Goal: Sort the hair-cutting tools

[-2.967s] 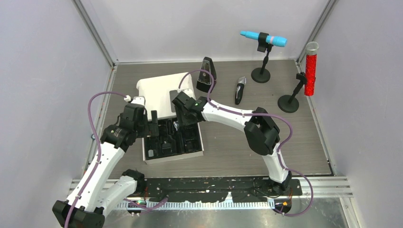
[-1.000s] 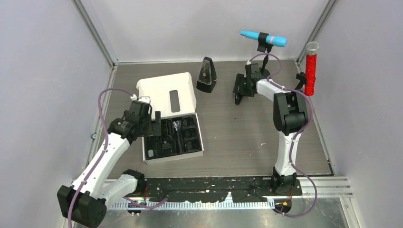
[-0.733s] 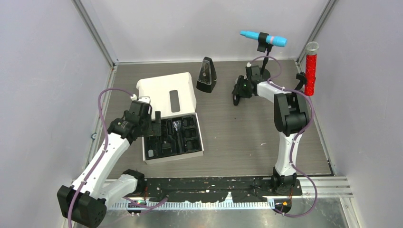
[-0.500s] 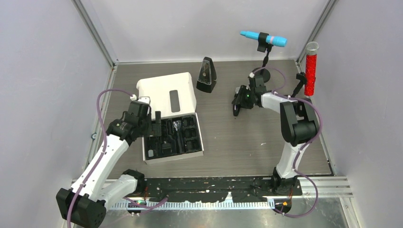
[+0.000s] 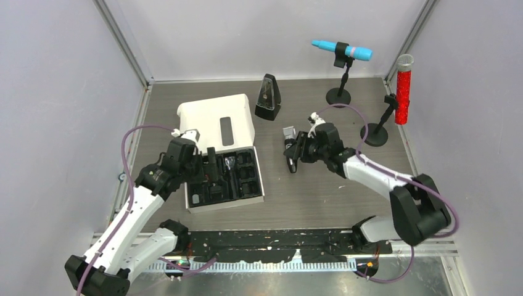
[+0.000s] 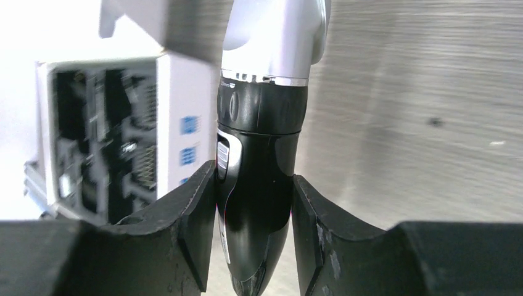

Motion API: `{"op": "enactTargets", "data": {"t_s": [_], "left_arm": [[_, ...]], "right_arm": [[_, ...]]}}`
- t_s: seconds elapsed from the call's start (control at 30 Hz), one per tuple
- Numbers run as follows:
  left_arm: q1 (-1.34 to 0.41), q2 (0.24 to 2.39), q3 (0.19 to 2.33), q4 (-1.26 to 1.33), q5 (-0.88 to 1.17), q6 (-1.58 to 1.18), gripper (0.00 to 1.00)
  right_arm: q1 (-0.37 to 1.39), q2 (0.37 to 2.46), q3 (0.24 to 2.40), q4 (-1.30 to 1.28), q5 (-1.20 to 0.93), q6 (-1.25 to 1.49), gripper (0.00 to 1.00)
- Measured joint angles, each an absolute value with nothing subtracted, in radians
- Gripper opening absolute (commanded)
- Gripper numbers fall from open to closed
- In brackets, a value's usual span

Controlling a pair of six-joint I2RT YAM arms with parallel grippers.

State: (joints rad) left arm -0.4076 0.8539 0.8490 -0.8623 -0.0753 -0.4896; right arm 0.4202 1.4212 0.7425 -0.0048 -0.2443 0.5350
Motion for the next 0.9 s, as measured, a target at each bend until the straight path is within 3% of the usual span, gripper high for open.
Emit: {"op": "enactTargets", "data": {"t_s": [0.33,0.6,0.9], "left_arm": [[-0.563,0.833,0.842,-0.706,-0.01,-0.737,1.0],[-0.686,0.868,0.844,-0.565,-0.075,-0.862,0.98],[-0.735,0.997,0.897,-0.544,-0.166,-0.909,0.88]], "right_arm": [[0.751,1.197,0.583,0.206,-0.163,0.609,0.19],[0.895,1.182,0.565,0.287,-0.07,0.611,0.19],[1.002,1.199,0.577,0.289,0.041,0.55,0.19]]}}
